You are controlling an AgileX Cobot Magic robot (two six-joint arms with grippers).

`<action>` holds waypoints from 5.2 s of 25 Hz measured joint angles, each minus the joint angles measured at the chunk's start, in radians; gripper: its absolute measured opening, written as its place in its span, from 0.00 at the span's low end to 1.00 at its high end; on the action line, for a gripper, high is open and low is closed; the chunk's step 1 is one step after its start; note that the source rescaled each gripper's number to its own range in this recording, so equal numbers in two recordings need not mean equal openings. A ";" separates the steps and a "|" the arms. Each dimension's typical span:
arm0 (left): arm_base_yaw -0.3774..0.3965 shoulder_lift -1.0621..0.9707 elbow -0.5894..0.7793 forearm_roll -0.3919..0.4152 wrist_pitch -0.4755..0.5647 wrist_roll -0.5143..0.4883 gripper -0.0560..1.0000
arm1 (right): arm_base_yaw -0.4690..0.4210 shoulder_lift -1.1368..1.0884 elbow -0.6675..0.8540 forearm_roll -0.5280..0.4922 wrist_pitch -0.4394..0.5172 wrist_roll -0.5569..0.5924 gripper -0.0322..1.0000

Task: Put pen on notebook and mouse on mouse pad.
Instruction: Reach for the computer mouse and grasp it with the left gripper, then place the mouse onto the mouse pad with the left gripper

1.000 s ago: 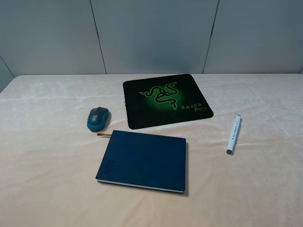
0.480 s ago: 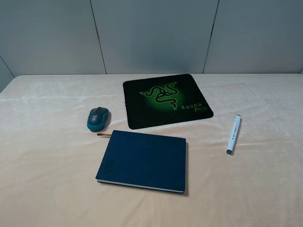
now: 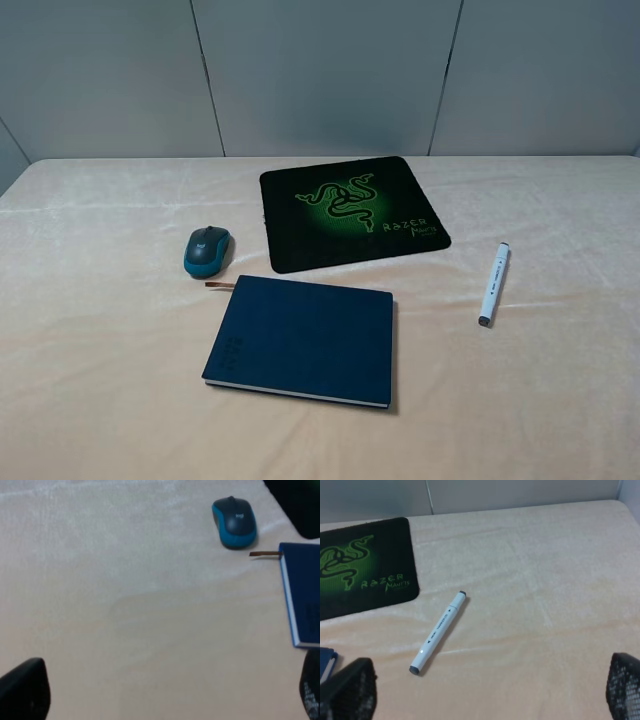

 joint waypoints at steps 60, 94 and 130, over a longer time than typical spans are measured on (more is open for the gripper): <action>-0.395 2.160 -0.922 0.099 -0.328 -0.339 1.00 | 0.000 0.000 0.000 0.000 0.000 0.000 1.00; -0.395 2.124 -1.049 0.102 -0.269 -0.339 0.05 | 0.000 0.000 0.000 0.000 0.000 0.000 1.00; -0.570 2.575 -1.827 0.000 -0.055 -0.316 0.05 | 0.000 0.000 0.000 0.000 0.000 0.000 1.00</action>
